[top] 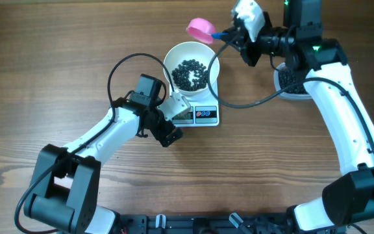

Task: Scoop item into bowl and weigh 150g on scale
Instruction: 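Tip the scoop with the right gripper to pour beans into the bowl, then return the scoop with the right gripper into the bean tub and scoop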

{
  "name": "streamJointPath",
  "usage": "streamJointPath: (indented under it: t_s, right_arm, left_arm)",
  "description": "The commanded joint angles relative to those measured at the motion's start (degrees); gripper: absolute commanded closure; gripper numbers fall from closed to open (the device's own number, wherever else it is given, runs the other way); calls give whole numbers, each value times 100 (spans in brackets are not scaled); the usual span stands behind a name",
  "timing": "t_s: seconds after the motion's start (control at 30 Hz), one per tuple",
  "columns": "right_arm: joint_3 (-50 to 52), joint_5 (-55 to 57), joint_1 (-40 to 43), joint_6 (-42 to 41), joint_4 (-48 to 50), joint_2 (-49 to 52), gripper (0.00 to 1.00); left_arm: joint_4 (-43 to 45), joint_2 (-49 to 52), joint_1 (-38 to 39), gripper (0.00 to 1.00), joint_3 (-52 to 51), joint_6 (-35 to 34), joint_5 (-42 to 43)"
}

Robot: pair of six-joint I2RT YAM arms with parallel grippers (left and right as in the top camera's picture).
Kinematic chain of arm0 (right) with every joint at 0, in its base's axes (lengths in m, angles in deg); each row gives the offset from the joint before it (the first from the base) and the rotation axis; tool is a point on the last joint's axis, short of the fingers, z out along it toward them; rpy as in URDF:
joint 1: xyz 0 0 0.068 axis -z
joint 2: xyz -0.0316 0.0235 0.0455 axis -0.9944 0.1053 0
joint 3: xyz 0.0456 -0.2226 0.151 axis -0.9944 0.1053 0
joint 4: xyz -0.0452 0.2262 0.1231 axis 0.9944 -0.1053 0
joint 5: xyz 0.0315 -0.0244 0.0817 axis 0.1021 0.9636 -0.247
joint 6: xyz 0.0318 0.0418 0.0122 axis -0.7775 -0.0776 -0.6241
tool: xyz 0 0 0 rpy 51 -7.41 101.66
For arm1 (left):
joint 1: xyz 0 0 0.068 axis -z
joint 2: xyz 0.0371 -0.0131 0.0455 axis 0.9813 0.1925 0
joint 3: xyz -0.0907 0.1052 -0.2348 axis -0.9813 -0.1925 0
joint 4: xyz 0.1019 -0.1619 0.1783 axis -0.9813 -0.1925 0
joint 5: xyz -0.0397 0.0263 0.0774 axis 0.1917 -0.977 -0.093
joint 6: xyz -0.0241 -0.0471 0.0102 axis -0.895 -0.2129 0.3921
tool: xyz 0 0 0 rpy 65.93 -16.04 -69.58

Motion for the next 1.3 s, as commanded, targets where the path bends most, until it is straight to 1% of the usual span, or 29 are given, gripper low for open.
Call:
streamJointPath:
  t_s: [0.0,0.1,0.17,0.2,0.3,0.37,0.43,0.47,0.5,0.67,0.8,0.9,0.97,1.07,1.13,1.27]
  right_arm:
    - [-101,684,369,-1947,164,-109,96]
    - [-101,717,927,-3051,317,-332,96]
    - [-101,717,1486,-3665,-7,-549,96]
    - [-101,715,1731,-3694,-267,-623,96]
    - [-101,798,2483,-3679,-1600,-688,96]
    - [-101,1246,2852,-3670,-2385,-669,96]
    - [-101,1366,3099,-3661,-2656,-669,96]
    - [-98,1362,3187,-3486,-2778,-669,96]
    - [-98,1379,3252,-3014,-2876,-669,96]
    - [155,2118,3263,-2159,-2741,-625,96]
    - [664,2236,3263,-2162,-2337,-391,96]
    - [1147,2061,3263,-2240,-1757,11,96]
    - [1235,1762,3263,-2428,-1558,210,96]
    - [1237,1408,3263,-3217,-1462,555,96]
    - [1237,992,3252,-4210,-1506,809,96]
    - [1241,437,3154,-4739,-1587,874,96]
  left_arm:
    - [15,59,2,0,-26,129,111]
    - [15,59,2,0,-26,131,111]
    - [15,59,2,0,-26,129,111]
    - [15,59,2,0,-26,129,111]
    - [15,59,2,0,-26,129,111]
    - [15,59,2,0,-26,129,111]
    - [15,59,2,0,-26,131,111]
    - [15,59,2,0,-26,129,111]
    - [15,59,2,0,-26,129,111]
    - [15,59,2,0,-26,129,111]
    - [15,59,2,0,-26,129,111]
    - [15,59,2,0,-26,129,111]
    - [15,59,2,0,-26,129,111]
    - [15,59,2,0,-26,129,111]
    - [15,59,2,0,-26,129,111]
    - [15,59,2,0,-26,129,111]
